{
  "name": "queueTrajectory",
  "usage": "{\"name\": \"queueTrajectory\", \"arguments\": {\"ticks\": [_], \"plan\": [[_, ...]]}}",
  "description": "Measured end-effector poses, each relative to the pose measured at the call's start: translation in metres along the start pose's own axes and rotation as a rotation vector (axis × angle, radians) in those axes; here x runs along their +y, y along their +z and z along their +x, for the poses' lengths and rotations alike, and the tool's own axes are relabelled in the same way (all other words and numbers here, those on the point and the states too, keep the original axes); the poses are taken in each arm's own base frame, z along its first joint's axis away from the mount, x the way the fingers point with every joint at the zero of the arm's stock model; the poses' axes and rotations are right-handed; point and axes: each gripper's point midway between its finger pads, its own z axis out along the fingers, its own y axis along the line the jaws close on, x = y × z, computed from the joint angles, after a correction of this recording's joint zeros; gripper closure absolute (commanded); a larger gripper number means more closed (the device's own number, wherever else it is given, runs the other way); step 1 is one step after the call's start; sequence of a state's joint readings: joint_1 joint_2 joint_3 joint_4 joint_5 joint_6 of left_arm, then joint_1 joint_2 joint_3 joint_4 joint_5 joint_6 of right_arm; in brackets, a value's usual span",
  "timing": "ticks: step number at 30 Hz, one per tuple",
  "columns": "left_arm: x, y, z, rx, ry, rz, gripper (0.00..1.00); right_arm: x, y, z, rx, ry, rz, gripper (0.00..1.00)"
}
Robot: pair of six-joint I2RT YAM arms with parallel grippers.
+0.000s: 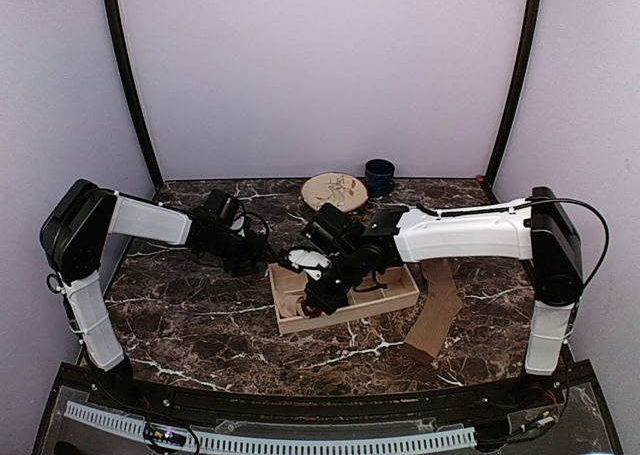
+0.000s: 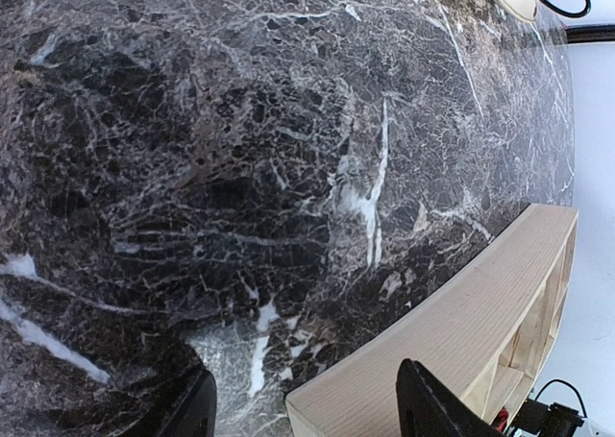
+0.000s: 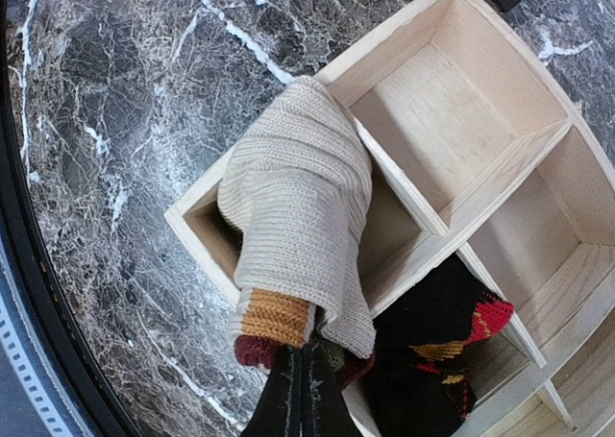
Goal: Roll the socks
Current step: Adjust the sock in the storage box.
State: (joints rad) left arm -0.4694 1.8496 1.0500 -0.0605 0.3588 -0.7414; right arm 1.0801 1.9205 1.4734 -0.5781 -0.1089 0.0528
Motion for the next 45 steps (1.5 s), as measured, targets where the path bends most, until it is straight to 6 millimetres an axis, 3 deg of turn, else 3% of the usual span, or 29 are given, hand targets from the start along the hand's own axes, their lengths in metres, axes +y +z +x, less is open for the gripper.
{"name": "queueTrajectory", "arguments": {"ticks": [11,19,30,45], "plan": [[0.001,0.002,0.001,0.004,-0.005,-0.002,0.33,0.003,0.013,0.014,0.046,-0.003,-0.029,1.0],[-0.002,0.004,0.0,0.011,-0.003,0.015,0.33,0.002,0.017,0.01,0.057,-0.006,-0.054,1.0],[-0.003,0.005,0.0,0.039,0.016,0.002,0.33,-0.002,0.044,0.001,0.105,-0.009,-0.12,0.99],[-0.008,0.01,-0.002,0.052,0.02,0.022,0.33,0.0,0.058,-0.002,0.134,0.01,-0.165,0.96]]}}
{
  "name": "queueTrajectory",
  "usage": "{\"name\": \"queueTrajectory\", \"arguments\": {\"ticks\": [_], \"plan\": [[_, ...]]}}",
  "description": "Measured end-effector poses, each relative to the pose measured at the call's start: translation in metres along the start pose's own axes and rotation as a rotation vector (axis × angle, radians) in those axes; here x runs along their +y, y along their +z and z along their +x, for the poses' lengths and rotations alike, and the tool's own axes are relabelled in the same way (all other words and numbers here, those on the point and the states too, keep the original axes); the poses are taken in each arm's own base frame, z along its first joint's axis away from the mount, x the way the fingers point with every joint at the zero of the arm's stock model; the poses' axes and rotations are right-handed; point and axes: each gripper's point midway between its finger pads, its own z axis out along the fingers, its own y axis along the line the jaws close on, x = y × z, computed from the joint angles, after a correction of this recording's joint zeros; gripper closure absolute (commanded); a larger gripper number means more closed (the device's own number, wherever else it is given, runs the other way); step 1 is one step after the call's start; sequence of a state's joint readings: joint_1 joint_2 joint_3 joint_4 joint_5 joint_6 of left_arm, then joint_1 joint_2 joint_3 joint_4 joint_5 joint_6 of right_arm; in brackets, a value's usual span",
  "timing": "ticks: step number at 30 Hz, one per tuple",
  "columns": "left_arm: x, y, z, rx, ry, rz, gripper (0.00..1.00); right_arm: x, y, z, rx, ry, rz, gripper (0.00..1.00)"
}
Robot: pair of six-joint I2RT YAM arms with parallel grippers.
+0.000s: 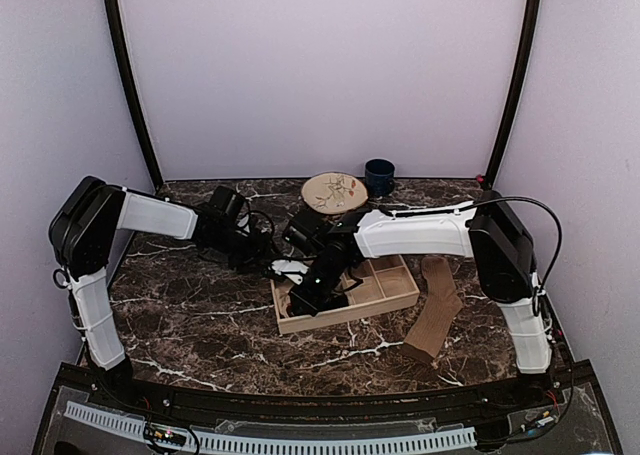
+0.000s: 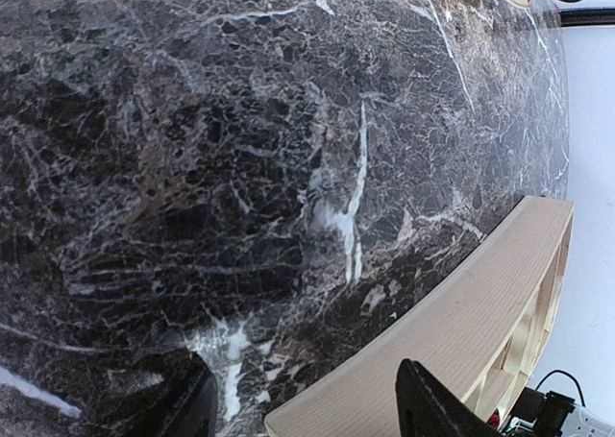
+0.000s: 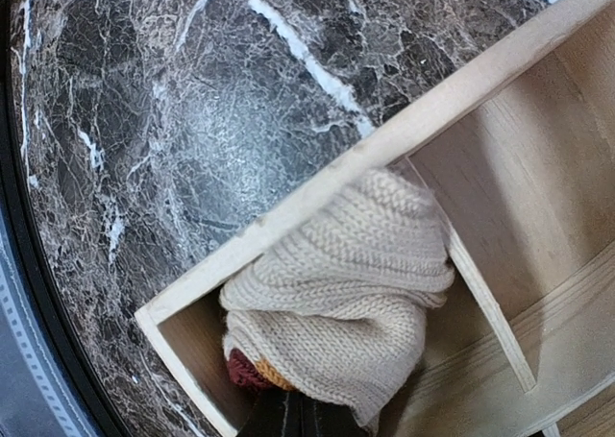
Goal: Roll the socks
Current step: Adjust the sock in the storage box.
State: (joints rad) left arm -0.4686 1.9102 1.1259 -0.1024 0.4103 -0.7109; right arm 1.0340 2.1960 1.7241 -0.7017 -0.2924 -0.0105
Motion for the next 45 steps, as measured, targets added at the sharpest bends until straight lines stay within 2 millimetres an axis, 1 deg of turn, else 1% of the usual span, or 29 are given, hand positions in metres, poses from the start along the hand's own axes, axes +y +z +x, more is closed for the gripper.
{"name": "queueTrajectory", "arguments": {"ticks": [4,7,9,15,17,19,26,30,33,41,45], "plan": [[-0.002,0.002,-0.001,0.004,0.001,0.009,0.33,-0.002,-0.001,0.0,-0.002,0.012,0.015,0.96],[-0.003,0.003,-0.002,0.006,0.002,0.013,0.33,-0.008,-0.004,0.002,-0.013,0.024,0.059,0.96],[-0.004,0.004,-0.003,0.008,0.002,0.016,0.33,-0.015,-0.009,0.006,-0.011,0.038,0.1,0.96],[-0.007,0.006,-0.006,0.009,0.003,0.023,0.33,-0.05,-0.029,0.024,0.005,0.096,0.25,0.95],[-0.008,0.007,-0.007,0.01,0.004,0.026,0.33,-0.059,-0.035,0.026,0.009,0.113,0.288,0.95],[-0.009,0.008,-0.009,0.01,0.004,0.027,0.33,-0.065,-0.038,0.027,0.007,0.121,0.313,0.95],[-0.01,0.009,-0.01,0.01,0.003,0.028,0.33,-0.068,-0.056,0.021,-0.024,0.121,0.358,0.92],[-0.01,0.009,-0.01,0.011,0.003,0.027,0.33,-0.066,-0.07,0.013,-0.061,0.116,0.371,0.91],[-0.01,0.009,-0.01,0.012,0.003,0.026,0.33,-0.066,-0.076,0.004,-0.087,0.113,0.378,0.9],[-0.01,0.009,-0.01,0.013,0.005,0.026,0.33,-0.059,-0.088,-0.017,-0.143,0.107,0.351,0.9],[-0.01,0.009,-0.01,0.013,0.009,0.025,0.33,-0.055,-0.082,-0.015,-0.135,0.113,0.32,0.9]]}}
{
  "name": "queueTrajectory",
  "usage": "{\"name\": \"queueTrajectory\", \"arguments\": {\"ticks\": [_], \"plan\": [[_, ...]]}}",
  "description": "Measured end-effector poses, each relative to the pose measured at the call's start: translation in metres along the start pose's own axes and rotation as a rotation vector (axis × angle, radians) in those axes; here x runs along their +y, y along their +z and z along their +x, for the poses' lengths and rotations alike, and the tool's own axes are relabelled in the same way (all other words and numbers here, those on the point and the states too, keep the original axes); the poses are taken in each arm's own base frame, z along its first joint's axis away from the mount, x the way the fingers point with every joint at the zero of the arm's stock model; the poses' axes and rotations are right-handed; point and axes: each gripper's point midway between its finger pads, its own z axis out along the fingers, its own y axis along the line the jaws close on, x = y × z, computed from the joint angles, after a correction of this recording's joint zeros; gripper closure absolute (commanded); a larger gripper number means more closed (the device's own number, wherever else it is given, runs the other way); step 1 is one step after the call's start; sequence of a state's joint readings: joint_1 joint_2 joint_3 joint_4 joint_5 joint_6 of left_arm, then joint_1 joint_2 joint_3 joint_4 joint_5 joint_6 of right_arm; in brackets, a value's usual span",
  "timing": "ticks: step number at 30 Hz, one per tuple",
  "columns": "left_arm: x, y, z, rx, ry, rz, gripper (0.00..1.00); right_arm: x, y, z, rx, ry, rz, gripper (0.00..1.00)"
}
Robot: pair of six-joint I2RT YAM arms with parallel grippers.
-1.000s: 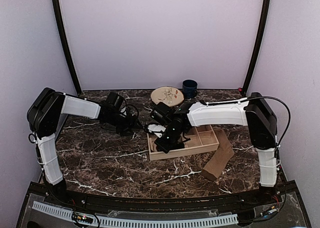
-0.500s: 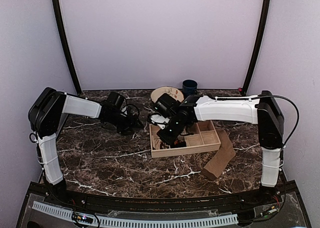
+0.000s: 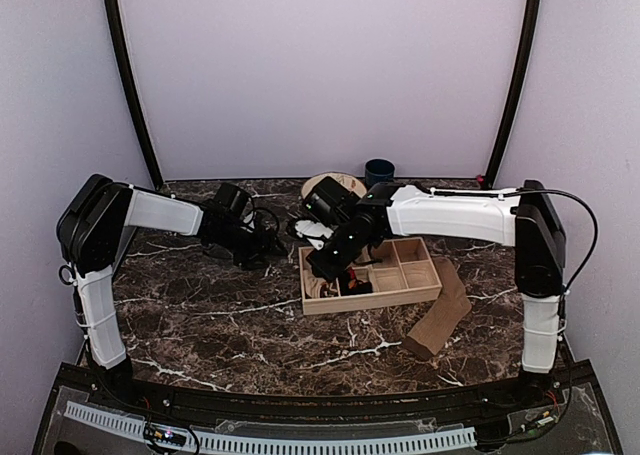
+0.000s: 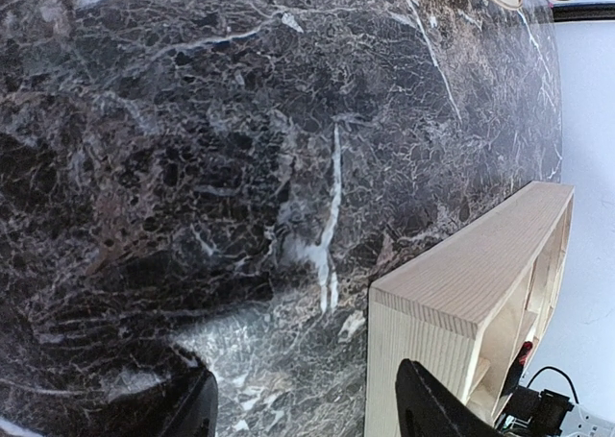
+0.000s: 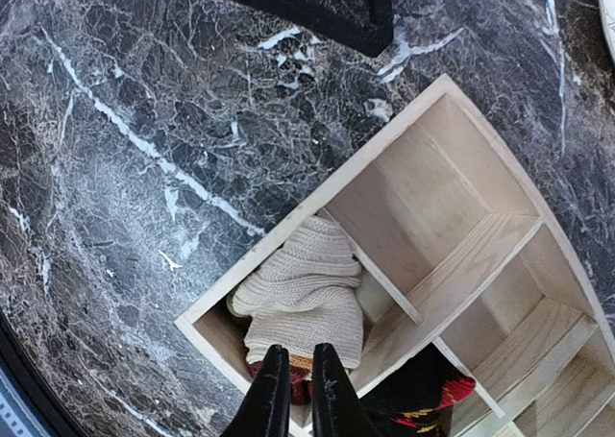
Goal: Roll the socks
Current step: Adjust the sock in the storage box.
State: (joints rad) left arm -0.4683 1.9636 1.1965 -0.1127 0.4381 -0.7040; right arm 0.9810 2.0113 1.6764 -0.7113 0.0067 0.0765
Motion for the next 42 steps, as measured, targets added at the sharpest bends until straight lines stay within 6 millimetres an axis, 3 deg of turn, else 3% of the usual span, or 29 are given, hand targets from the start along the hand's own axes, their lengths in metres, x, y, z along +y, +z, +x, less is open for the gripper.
{"name": "queueTrajectory", "arguments": {"ticks": [9,21,27,33,42], "plan": [[0.001,0.0,-0.001,0.002,-0.002,0.003,0.33,0.004,0.038,0.046,0.133,0.029,-0.03,0.9],[0.003,-0.001,-0.002,0.004,-0.006,0.007,0.33,0.002,0.042,0.042,0.105,0.044,-0.017,0.8],[0.003,-0.001,-0.005,0.004,-0.002,0.009,0.33,-0.006,0.028,0.022,0.046,0.034,0.03,0.73],[0.003,-0.001,-0.008,0.005,0.001,0.006,0.34,-0.014,-0.008,-0.007,-0.059,0.026,0.083,0.62],[0.003,-0.001,-0.008,0.006,0.01,0.002,0.33,-0.027,-0.05,-0.03,-0.183,0.049,0.159,0.51]]}}
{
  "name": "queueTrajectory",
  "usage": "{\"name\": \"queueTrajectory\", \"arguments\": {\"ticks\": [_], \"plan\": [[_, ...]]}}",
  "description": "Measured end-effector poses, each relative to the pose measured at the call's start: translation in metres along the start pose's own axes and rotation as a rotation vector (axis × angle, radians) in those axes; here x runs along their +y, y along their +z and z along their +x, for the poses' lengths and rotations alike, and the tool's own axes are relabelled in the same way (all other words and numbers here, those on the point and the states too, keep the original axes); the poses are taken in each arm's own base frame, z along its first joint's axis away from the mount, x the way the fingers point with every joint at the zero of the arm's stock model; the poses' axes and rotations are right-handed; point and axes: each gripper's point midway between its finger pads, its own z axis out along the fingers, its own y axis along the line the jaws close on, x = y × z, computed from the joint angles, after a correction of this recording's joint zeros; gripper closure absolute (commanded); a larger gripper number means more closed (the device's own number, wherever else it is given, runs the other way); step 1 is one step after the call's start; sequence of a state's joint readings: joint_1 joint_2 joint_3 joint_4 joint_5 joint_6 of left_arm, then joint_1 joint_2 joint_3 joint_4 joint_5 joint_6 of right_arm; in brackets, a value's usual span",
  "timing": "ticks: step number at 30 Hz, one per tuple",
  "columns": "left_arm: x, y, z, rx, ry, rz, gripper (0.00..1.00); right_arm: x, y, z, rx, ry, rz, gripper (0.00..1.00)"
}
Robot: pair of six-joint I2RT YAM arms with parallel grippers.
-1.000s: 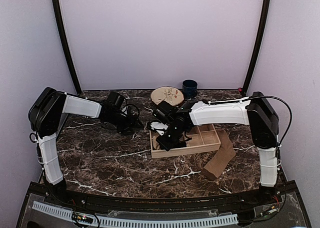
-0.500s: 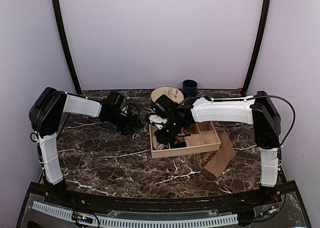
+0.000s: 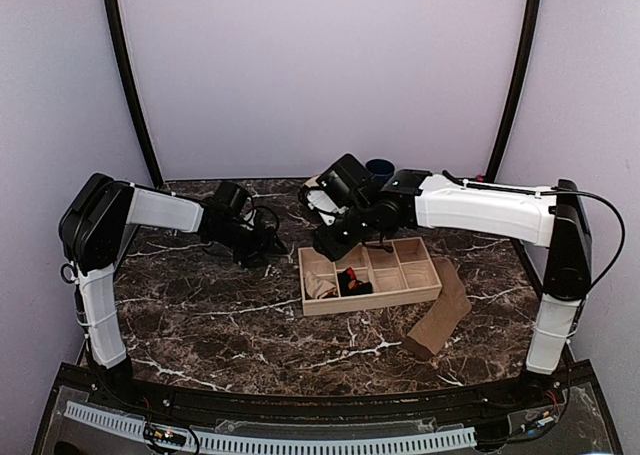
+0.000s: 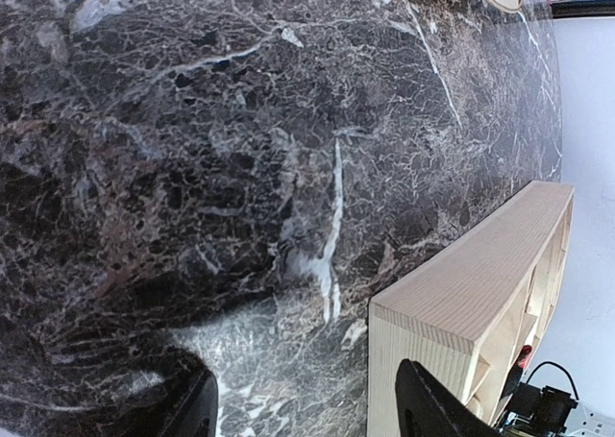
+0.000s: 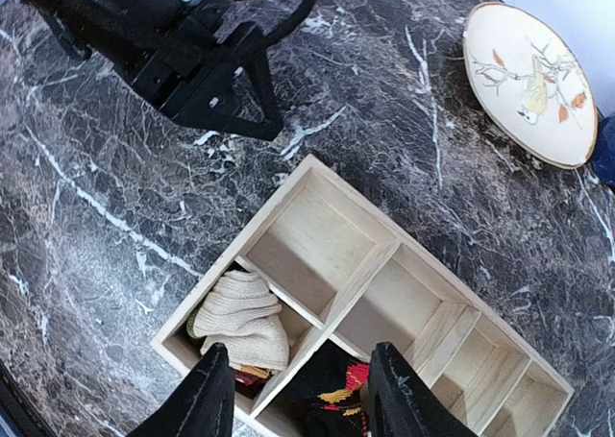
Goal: Roll the socks
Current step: Adjust the sock in the storage box, then move the storage box to the center of the board.
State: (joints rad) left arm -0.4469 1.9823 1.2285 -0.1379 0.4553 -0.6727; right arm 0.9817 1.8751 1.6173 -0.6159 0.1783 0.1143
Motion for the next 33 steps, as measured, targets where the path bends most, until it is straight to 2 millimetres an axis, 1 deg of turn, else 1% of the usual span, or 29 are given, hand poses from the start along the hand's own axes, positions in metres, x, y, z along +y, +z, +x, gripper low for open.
{"name": "queueTrajectory", "arguments": {"ticks": [1,5,9,11,13,16,18,21,24,29,33], "plan": [[0.0,0.0,0.0,0.0,0.0,0.0,0.33,-0.003,-0.003,-0.002,-0.011,0.005,0.014,0.49],[0.0,0.0,0.0,0.0,0.006,0.0,0.33,-0.01,-0.006,-0.006,-0.027,0.029,0.055,0.47],[0.0,0.0,0.0,0.0,0.008,0.0,0.34,-0.021,-0.007,-0.006,-0.032,0.07,0.116,0.41],[0.0,0.0,0.0,0.0,0.009,0.001,0.34,-0.03,-0.009,-0.004,-0.032,0.098,0.157,0.4],[0.0,0.0,0.0,0.0,0.011,0.001,0.34,-0.039,-0.012,0.002,-0.023,0.131,0.196,0.39],[0.0,0.0,0.0,0.001,0.015,0.001,0.34,-0.06,-0.017,0.016,0.002,0.19,0.258,0.39],[0.0,0.0,0.0,0.001,0.017,0.001,0.34,-0.077,-0.02,0.028,0.023,0.236,0.305,0.38],[0.0,0.0,0.0,0.001,0.021,0.002,0.35,-0.102,-0.023,0.052,0.066,0.303,0.375,0.38],[0.0,0.0,0.001,0.004,0.03,0.002,0.34,-0.119,-0.023,0.075,0.112,0.354,0.422,0.37],[0.0,0.0,0.002,0.009,0.039,0.003,0.35,-0.136,-0.024,0.11,0.193,0.416,0.478,0.37],[0.0,0.0,0.003,0.013,0.044,0.005,0.34,-0.141,-0.027,0.133,0.241,0.452,0.505,0.35]]}}
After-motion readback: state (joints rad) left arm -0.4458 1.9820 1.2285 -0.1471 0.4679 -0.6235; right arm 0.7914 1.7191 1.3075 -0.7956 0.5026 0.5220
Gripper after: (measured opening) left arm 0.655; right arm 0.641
